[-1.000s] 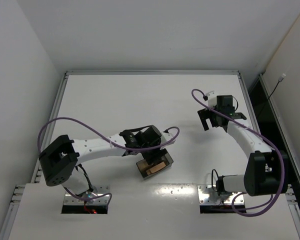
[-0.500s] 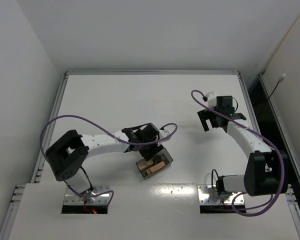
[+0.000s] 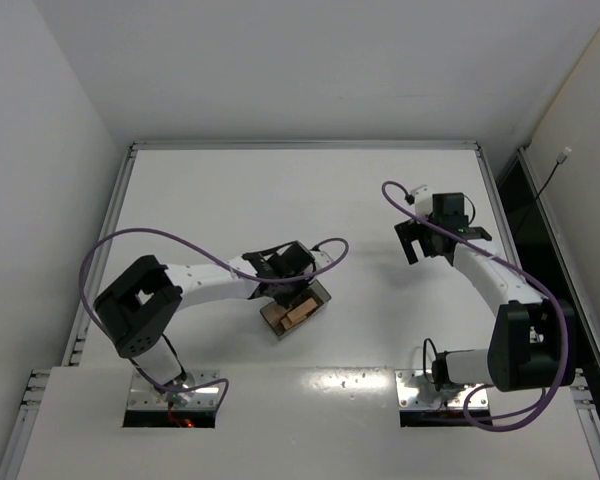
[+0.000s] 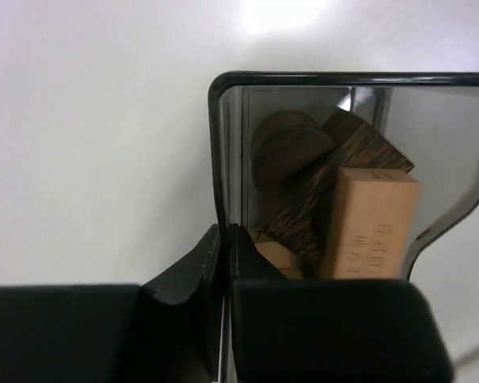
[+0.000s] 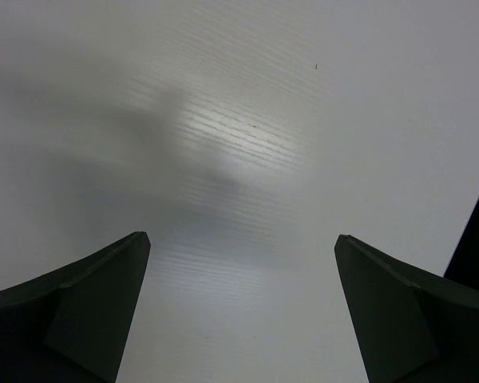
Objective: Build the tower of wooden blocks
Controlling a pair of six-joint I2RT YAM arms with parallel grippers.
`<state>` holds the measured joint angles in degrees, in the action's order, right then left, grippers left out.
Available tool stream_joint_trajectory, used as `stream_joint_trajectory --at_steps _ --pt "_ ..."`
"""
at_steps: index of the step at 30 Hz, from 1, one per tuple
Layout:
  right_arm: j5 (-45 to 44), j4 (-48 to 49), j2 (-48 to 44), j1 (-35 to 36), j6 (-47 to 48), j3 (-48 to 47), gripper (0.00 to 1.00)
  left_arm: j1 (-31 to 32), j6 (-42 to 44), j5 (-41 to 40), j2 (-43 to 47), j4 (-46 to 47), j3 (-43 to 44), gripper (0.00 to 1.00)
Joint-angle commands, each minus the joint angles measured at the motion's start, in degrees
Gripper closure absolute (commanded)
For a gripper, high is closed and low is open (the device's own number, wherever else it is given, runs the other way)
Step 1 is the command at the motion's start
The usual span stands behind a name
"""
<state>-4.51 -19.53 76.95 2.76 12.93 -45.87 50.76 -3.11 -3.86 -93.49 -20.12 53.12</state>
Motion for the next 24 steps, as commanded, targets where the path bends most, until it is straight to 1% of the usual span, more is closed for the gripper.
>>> stream_joint_trajectory --at_steps 1,3,4,5,6,9,10,11,13,14,16,17,18,19,20,21,22,23,24 --pt "-0.32 1.86 0.22 -0.22 0.17 0.69 0.0 -3.55 -1.8 -22.02 4.54 0.6 3.3 1.0" --pt "0.29 1.86 0.22 -0.22 -0.54 1.21 0.0 -4.88 -1.73 -31.26 4.55 0.61 6.8 1.0" --pt "0.29 2.47 -0.39 -0.22 -1.06 1.22 0.0 -6.19 -1.72 -39.3 4.55 1.83 7.51 1.0" --pt "0.29 2.48 -0.39 -0.22 -1.59 2.0 0.0 -6.81 -0.07 -42.86 4.03 2.8 8.13 1.0" --pt "0.82 3.09 -1.0 -0.22 -1.59 2.53 0.0 -6.82 0.47 -48.12 2.63 3.5 9.44 1.0" --pt "0.82 3.62 -1.01 0.31 -2.82 2.54 0.0 -9.01 3.54 -51.33 0.16 4.21 10.94 1.0" --pt "0.82 3.62 -1.01 0.31 -2.82 2.54 0.0 -9.01 4.6 -53.69 -0.72 5.52 10.95 1.0" --pt "0.82 3.62 -1.01 0.31 -3.34 2.54 0.0 -9.01 6.09 -55.36 -2.81 8.66 10.95 1.0" --pt "0.82 3.09 -1.54 0.31 -3.35 2.54 0.0 -9.01 11.8 -60.45 -5.2 13.5 9.37 1.0" --pt "0.82 3.09 -2.06 0.31 -3.35 3.06 0.0 -9.01 13.38 -61.96 -6.51 17.36 9.37 1.0" --pt "0.82 3.09 -2.94 -0.21 -3.35 3.59 0.0 -9.01 18.47 -63.98 -9.94 21.15 9.37 1.0" --pt "0.13 3.09 -3.81 -0.22 -3.35 4.2 0.0 -9.01 20.84 -66.08 -11.0 26.66 9.37 1.0" --pt "0.12 3.09 -4.34 -0.22 -3.35 4.99 0.0 -8.32 27.05 -67.41 -12.05 30.63 8.41 1.0" --pt "-0.93 3.62 -5.13 -0.22 -3.35 5.0 0.0 -7.79 30.33 -68.38 -13.63 34.76 7.7 1.0" --pt "-1.81 3.62 -5.14 -0.22 -3.35 5.61 0.0 -7.78 33.49 -69.95 -14.43 42.45 6.39 1.0" --pt "-1.81 3.62 -5.92 -0.22 -3.35 5.61 0.0 -7.26 36.83 -70.84 -15.31 46.45 5.86 1.0" --pt "-2.51 3.62 -6.71 -0.22 -3.35 6.22 0.0 -7.26 44.26 -71.72 -16.19 50.84 5.24 1.0" --pt "-3.13 3.62 -6.72 -0.22 -3.35 6.23 0.0 -6.56 49.29 -72.51 -17.24 56.45 4.28 1.0" --pt "-3.13 3.62 -7.42 -0.22 -2.83 6.84 0.0 -6.55 54.65 -73.04 -19.34 70.25 1.92 1.0"
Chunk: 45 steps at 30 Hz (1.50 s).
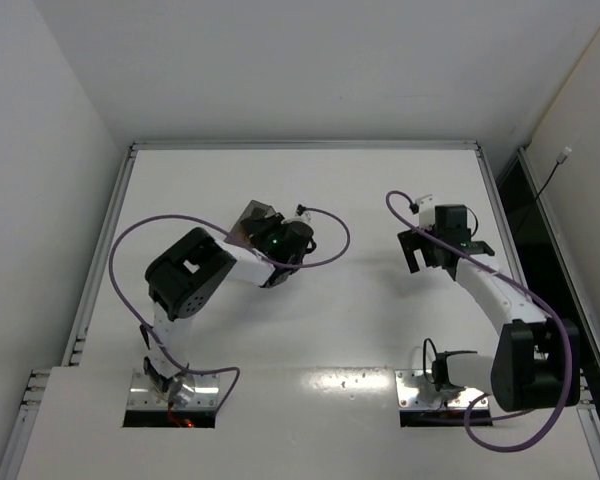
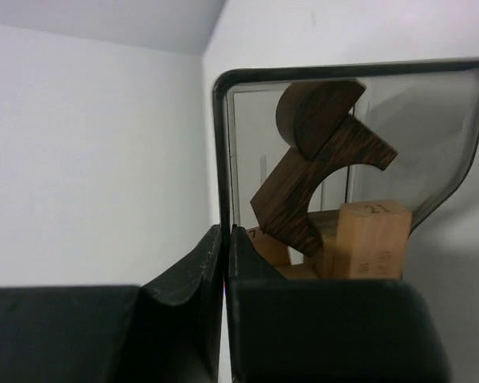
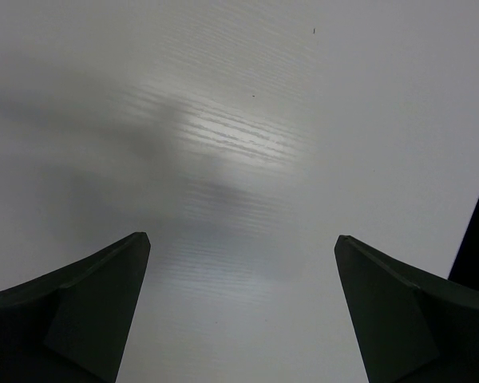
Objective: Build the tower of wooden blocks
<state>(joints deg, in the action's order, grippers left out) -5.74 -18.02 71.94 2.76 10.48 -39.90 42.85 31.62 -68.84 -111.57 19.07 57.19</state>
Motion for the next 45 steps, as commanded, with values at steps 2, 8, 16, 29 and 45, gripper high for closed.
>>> stream_joint_trajectory --at_steps 2,8,16,29,45 --pt "-1.91 2.73 -3.2 -0.22 -0.37 1.49 0.0 2.58 37.44 -8.68 -3.91 46.16 -4.36 1.0" --pt "-1.91 2.73 -3.21 -0.22 -0.37 2.02 0.0 4.6 67.19 -5.78 -14.64 85.89 -5.33 1.0" --pt "-2.44 3.26 -3.21 -0.22 -0.37 2.02 0.0 4.61 70.6 -4.29 -13.59 87.1 -3.94 1.0" --pt "-1.91 3.78 -2.6 -0.74 -0.9 2.02 0.0 5.67 68.94 -5.08 -12.8 81.16 1.18 1.0" --pt "-1.38 3.78 -2.6 -0.74 -0.9 2.02 0.0 1.19 -6.42 -11.25 0.2 -6.65 16.33 1.0"
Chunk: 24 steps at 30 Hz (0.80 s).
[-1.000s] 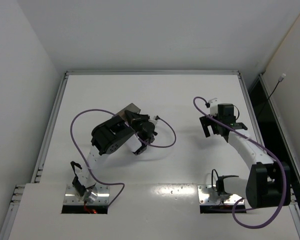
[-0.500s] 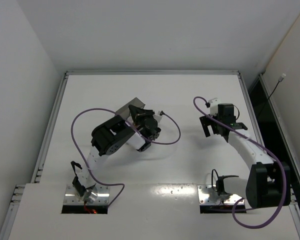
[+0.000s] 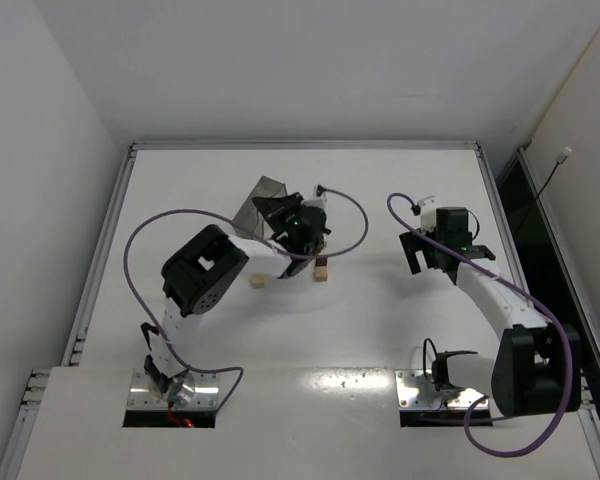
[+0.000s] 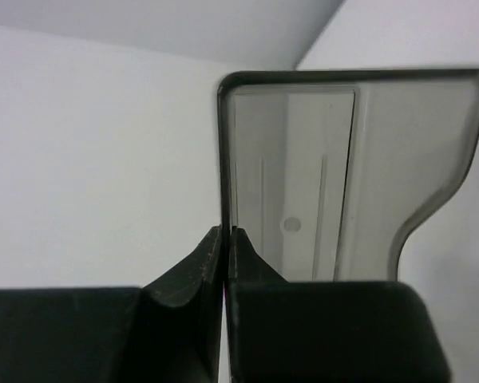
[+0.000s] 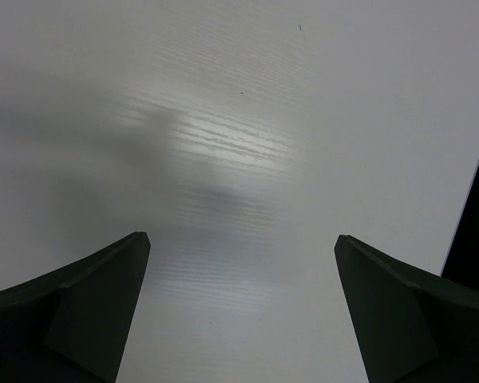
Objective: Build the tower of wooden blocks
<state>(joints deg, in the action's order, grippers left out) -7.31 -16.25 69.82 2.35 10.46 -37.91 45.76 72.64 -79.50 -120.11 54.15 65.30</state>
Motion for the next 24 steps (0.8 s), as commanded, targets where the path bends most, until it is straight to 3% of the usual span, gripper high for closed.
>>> stream_joint_trajectory --at_steps 1,3,4,5,9,13,14,17,21,24 --pt "0.19 2.01 -0.48 -0.33 -0.88 0.03 0.0 -3.73 -59.51 5.53 7.45 -71.69 19.84 1.0" --pt "0.71 2.01 -0.48 -0.33 -0.88 0.03 0.0 -6.19 -80.08 14.49 3.94 -90.98 33.5 1.0" --pt "0.72 2.01 -0.48 -0.33 -0.88 0.03 0.0 -7.51 -83.16 18.21 2.88 -98.81 35.49 1.0" --pt "1.5 2.01 -0.48 -0.33 -0.88 0.03 0.0 -9.87 -84.93 22.6 2.87 -100.28 36.38 1.0" --pt "3.61 0.87 -0.48 -0.33 -0.35 -0.5 0.0 -14.46 -85.47 37.64 8.65 -98.89 32.62 1.0" --pt "7.48 -0.54 -0.48 -0.33 0.79 -1.02 0.0 -21.66 -84.95 56.44 12.26 -98.89 30.25 1.0" --pt "8.36 -0.54 -0.48 -0.33 1.49 -1.02 0.0 -23.24 -83.82 65.44 12.97 -97.67 28.5 1.0" --pt "11.79 -1.15 -0.48 -0.33 2.29 -1.02 0.0 -28.7 -83.28 76.3 14.21 -96.43 25.85 1.0" --pt "12.5 -2.2 0.22 -0.33 2.29 -2.16 0.01 -34.23 -83.27 79.85 14.21 -94.85 23.48 1.0" --pt "12.5 -2.21 0.84 -0.33 2.29 -2.17 0.01 -37.13 -83.89 77.84 14.21 -94.14 23.47 1.0"
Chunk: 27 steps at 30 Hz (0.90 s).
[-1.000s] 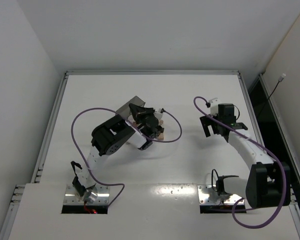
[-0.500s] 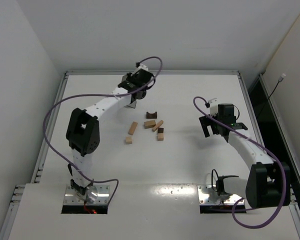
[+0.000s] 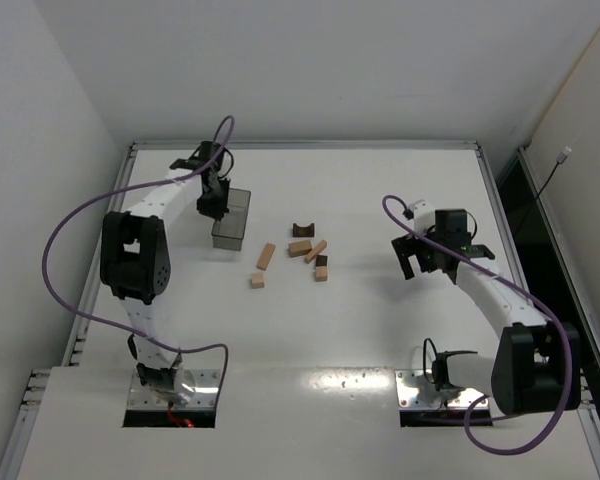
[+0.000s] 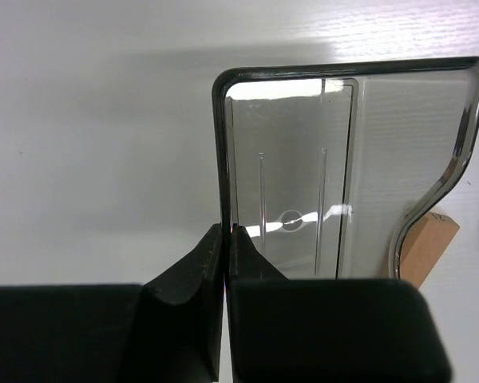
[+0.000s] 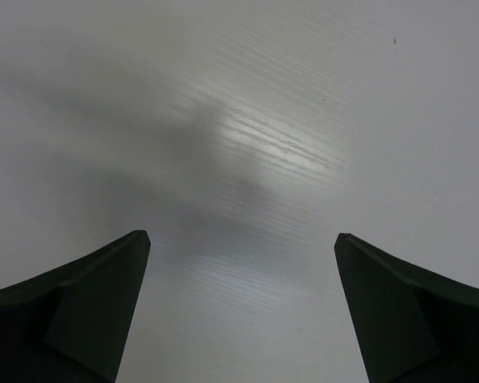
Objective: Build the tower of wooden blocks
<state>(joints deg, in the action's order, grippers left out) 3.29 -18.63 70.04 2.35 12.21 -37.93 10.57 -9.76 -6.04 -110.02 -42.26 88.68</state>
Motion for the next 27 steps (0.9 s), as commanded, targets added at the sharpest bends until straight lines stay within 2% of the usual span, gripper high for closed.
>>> stream_joint_trajectory --at_steps 1,4,13,18,24,27 --pt "1.9 0.18 0.62 -0.33 0.54 -2.15 0.01 -4.3 -2.01 3.68 3.59 2.97 0.09 1.0" --pt "1.9 0.18 0.62 -0.33 0.54 -2.15 0.01 -9.24 -1.4 3.67 1.92 4.29 1.48 1.0" --pt "2.42 0.18 1.94 -0.33 0.54 -2.24 0.01 -20.14 4.84 4.11 -16.71 -0.19 24.5 1.0" --pt "2.95 0.18 2.55 -0.33 0.54 -2.23 0.03 -22.69 7.12 6.04 -25.4 -2.29 35.39 1.0" --pt "2.95 0.18 2.56 -0.33 0.54 -2.23 0.03 -26.04 4.93 8.59 -28.15 -0.98 36.21 1.0" --pt "2.95 0.18 2.56 -0.33 0.54 -2.23 0.03 -26.04 4.32 8.33 -28.67 -0.98 36.21 0.96"
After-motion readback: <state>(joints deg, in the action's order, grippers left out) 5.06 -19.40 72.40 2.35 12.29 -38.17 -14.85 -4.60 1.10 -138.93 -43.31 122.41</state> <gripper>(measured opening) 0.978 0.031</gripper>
